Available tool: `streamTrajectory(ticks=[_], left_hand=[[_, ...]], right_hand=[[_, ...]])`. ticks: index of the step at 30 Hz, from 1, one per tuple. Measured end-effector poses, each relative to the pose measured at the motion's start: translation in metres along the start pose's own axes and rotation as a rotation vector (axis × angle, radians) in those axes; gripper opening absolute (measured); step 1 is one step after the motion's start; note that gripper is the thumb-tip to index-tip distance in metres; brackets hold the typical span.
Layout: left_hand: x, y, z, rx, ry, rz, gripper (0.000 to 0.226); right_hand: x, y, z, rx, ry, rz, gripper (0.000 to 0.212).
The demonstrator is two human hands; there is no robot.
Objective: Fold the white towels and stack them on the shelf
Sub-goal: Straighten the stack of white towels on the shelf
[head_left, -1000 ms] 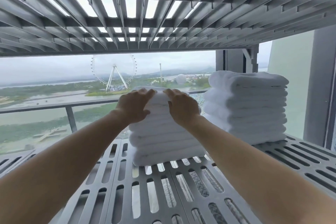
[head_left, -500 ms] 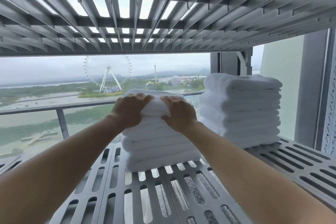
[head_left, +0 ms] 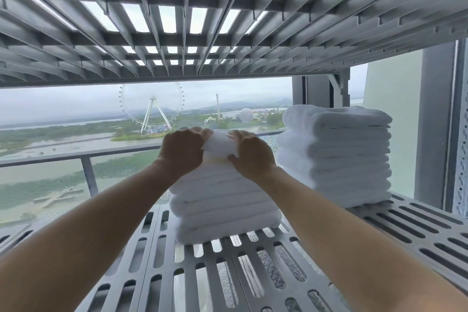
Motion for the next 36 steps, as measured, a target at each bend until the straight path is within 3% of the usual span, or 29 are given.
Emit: streamTrajectory(ticks=[7,14,22,28,36], left_hand=[[-0.008,-0.005,-0.013,-0.135,0.041,0.062,0.046],[-0.022,-0.015,-0.051,-0.213,0.023,0.068,0.048],[-0.046,-0.053,-0.072,-0.206,0.024,0.048,0.049],[-0.07,-0.092,-0.079,-0.221,0.036,0.031,0.053],[-0.093,-0.124,-0.102,-0.182,-0.078,-0.026,0.055]], right_hand=[[-0.008,-0.001,-0.009,-0.034,0.082,0.008,0.049],[0.001,-0.018,-0.037,-0.269,0.123,-0.069,0.059],[0.006,-0.055,-0.05,-0.201,0.119,-0.111,0.065],[0.01,-0.104,-0.052,-0.25,0.128,-0.151,0.068],[0.016,-0.143,-0.073,-0.228,0.114,-0.144,0.063]])
Point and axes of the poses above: each hand's wrist, its own y-axis towards the middle knuckle, its own z-axis out of the palm, x = y × z, the point moved 3 cm from there along y, towards the middle knuckle, and after that the axes turned 1 degree about y, right-handed, at the moved point
